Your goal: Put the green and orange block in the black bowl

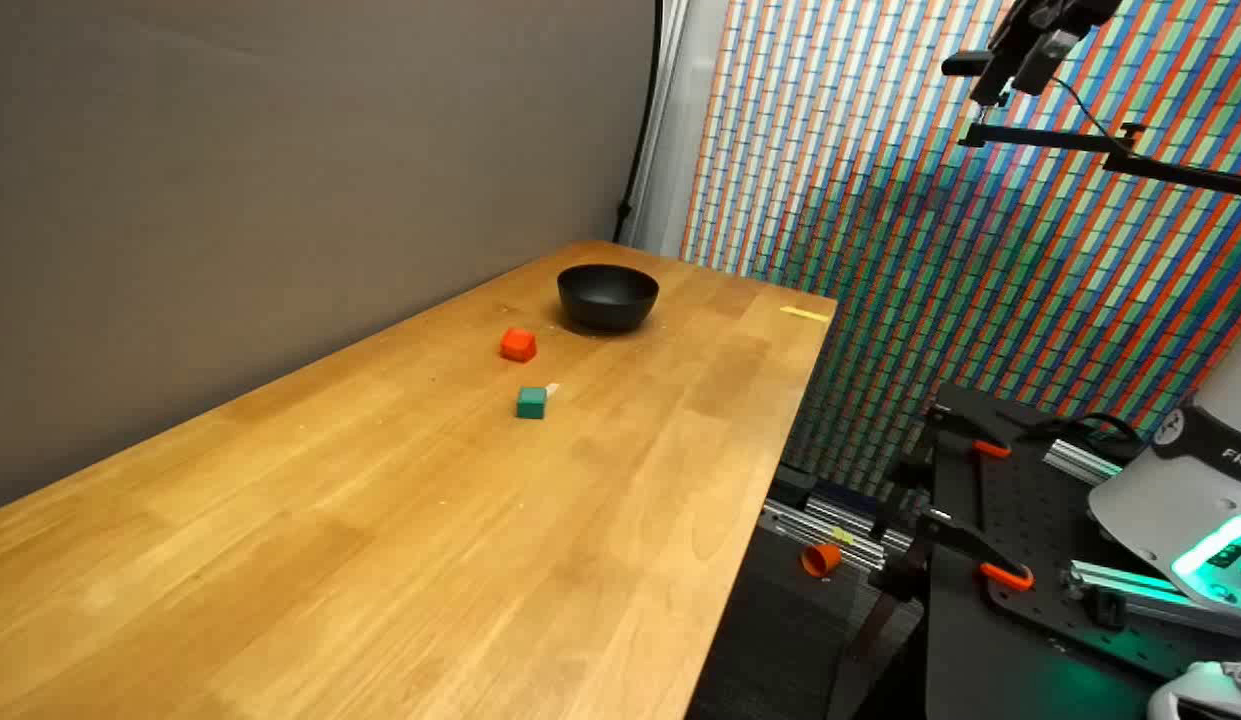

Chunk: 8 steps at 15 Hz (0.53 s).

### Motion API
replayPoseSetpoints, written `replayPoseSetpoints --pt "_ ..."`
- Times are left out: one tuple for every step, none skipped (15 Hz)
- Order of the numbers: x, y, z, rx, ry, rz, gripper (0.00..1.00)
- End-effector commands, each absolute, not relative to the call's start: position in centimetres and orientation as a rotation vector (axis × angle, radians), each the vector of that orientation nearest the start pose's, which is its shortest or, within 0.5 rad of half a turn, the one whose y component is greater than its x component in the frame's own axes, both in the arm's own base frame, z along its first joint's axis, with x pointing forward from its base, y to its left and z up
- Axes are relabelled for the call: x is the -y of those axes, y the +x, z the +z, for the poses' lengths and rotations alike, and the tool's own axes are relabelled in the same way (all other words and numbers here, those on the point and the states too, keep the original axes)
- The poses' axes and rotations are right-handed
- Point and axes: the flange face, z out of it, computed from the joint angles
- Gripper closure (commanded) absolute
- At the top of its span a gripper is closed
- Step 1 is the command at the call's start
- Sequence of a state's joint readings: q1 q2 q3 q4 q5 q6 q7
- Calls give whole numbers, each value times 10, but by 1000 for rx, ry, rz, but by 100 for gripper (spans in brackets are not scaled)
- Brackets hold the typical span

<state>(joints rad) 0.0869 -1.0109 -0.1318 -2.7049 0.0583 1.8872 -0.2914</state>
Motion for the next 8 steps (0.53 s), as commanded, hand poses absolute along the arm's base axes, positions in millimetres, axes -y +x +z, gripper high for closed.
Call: replayPoseSetpoints --pt "12 275 517 423 -2954 -316 0" --pt "12 275 518 423 -2954 -319 0" --pt "12 275 518 423 -2954 -320 0" --pt "12 275 518 423 -2954 -320 0" --pt "12 275 518 423 -2954 -320 0" --pt "4 289 509 407 -2984 -301 0" --pt "-9 303 497 418 -2976 -278 0" --pt "-27 318 480 467 -3007 -272 0"
